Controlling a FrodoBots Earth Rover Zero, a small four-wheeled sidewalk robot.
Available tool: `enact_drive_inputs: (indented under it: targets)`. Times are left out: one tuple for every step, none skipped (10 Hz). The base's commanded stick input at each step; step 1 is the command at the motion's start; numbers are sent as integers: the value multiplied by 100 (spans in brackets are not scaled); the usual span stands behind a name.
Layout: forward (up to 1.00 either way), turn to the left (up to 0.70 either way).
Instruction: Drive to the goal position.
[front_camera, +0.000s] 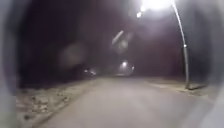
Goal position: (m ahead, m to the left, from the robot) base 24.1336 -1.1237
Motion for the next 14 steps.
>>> enact_drive_inputs:
  targets:
    - [100,-2]
    - [100,-1]
    - [100,0]
    - [100,0]
    - [100,0]
    - [100,0]
    - [100,0]
    - [100,-1]
    - [100,-2]
    - [100,-1]
    - [100,0]
    - [100,0]
    - [100,0]
    - [100,0]
